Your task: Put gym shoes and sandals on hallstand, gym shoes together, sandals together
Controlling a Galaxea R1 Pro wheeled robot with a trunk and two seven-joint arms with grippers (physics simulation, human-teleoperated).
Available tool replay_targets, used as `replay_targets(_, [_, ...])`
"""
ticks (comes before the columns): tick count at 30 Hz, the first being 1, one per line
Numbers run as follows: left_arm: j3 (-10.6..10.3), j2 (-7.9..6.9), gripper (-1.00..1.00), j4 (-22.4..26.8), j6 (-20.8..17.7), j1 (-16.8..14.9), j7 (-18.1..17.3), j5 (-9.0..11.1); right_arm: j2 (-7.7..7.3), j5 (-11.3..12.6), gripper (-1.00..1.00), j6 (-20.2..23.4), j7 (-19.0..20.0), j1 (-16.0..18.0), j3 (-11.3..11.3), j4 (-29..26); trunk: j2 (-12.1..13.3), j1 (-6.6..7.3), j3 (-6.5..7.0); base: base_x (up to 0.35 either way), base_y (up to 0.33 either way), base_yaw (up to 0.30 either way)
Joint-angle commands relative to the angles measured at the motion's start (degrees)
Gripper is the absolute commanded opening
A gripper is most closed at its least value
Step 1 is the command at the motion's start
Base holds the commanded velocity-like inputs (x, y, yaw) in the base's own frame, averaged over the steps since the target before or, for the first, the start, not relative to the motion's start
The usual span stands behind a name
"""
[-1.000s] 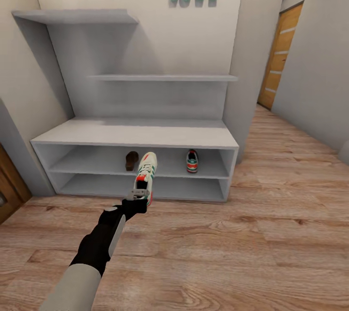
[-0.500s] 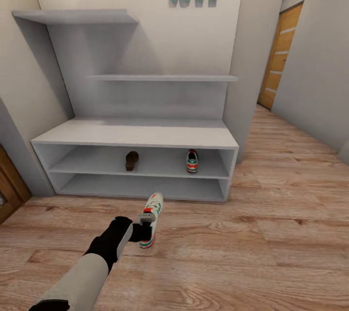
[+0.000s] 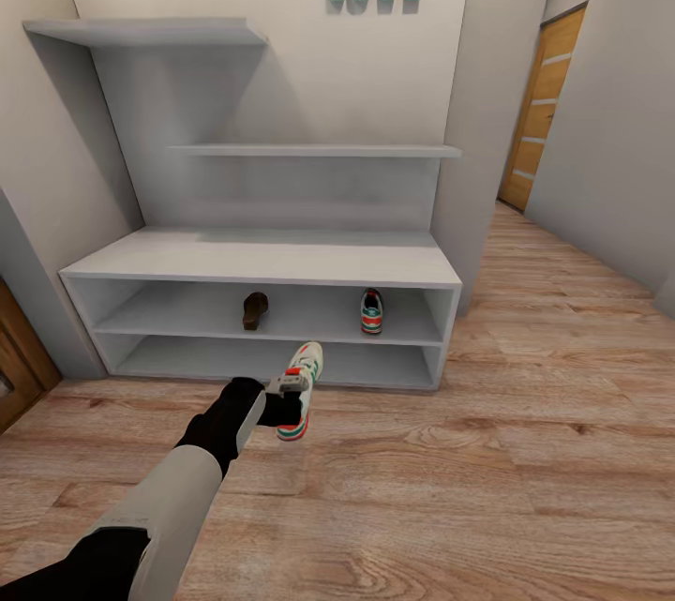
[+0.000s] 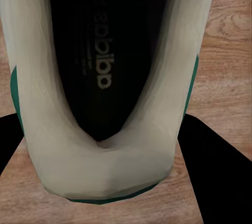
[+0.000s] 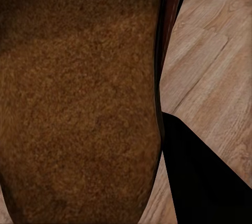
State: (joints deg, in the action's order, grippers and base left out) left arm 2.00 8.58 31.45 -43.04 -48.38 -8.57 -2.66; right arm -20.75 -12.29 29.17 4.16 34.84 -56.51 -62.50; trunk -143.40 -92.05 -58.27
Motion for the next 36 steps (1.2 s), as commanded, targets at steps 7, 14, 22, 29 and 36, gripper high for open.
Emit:
replay_targets(7, [0.2,0.03,-1.0,4.4,-0.3,-0.1,-0.3,-0.3,0.01,-0.4,-1.0,0.3,0.3,0.1,-0.2,-0.1,0.0,0.01,-0.06,0.0,0.0,0.0])
replay_targets(14, [0.2,0.04,-1.0,7.2,-0.3,-0.1,-0.3,-0.3,-0.04,-0.4,-1.0,0.3,0.3,0.1,-0.2,-0.1,-0.1,-0.12,-1.44,0.0,0.0,0.0])
replay_targets(22, [0.2,0.04,-1.0,7.6,-0.3,-0.1,-0.2,-0.3,-0.06,-0.4,-1.0,0.3,0.3,0.1,-0.2,-0.1,-0.2,-0.32,-3.79,0.0,0.0,0.0])
replay_targets(29, [0.2,0.04,-1.0,7.6,-0.3,-0.1,-0.2,-0.3,-0.04,-0.4,-1.0,0.3,0.3,0.1,-0.2,-0.1,-0.3,-0.43,-4.83,0.0,0.0,0.0])
replay_targets(36, [0.2,0.07,-1.0,7.5,-0.1,-0.1,-0.2,-0.3,-0.06,-0.4,-1.0,0.3,0.3,0.1,-0.2,-0.1,-0.3,-0.43,-4.84,0.001,0.0,0.0])
